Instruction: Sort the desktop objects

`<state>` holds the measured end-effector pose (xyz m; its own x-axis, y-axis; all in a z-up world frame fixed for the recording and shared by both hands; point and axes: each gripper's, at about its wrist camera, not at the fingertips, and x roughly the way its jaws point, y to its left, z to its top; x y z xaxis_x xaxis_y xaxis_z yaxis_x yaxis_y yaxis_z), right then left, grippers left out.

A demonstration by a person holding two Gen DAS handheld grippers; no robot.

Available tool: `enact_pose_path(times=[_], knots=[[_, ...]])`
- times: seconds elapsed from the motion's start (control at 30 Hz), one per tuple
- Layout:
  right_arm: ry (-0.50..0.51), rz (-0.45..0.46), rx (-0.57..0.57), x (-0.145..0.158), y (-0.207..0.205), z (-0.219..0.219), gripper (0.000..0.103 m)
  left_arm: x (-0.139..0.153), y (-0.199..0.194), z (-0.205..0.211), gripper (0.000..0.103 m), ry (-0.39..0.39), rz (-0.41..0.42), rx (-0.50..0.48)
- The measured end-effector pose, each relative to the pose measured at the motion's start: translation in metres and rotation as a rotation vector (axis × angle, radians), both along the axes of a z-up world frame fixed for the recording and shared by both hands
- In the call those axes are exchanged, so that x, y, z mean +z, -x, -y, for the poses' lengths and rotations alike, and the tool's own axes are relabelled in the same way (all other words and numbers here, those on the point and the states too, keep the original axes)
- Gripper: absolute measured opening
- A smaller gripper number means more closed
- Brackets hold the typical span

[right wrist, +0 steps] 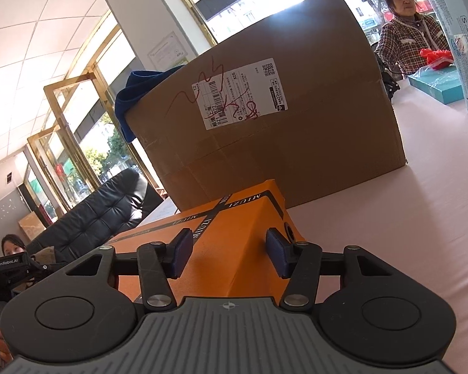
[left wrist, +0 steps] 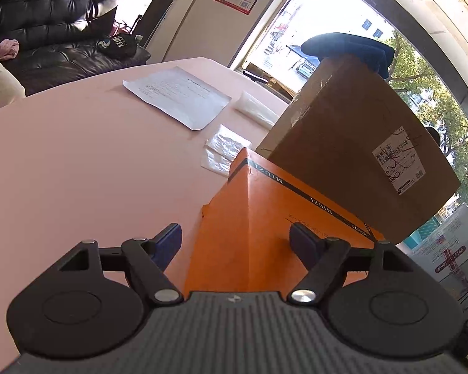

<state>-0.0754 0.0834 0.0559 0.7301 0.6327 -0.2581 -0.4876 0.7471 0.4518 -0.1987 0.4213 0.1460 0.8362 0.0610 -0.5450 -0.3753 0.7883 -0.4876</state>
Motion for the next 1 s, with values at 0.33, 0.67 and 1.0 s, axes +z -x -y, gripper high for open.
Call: enact_pose_path(times=[0.33,0.67,1.0], knots=[[0.031,-0.012,-0.002,-0.004,-0.002,-0.003,0.051,-0.018,0.009,0.000,0.077,0.027,-0.044,-0.022],[0.034,-0.043,-0.002,-0.009,-0.006,-0.004,0.054,-0.028,0.015,-0.001,0.086,0.018,0.004,-0.011],[-0.145,-0.237,0.028,-0.009,-0.028,0.027,0.085,-0.020,-0.007,0.015,0.086,0.058,-0.046,-0.090]])
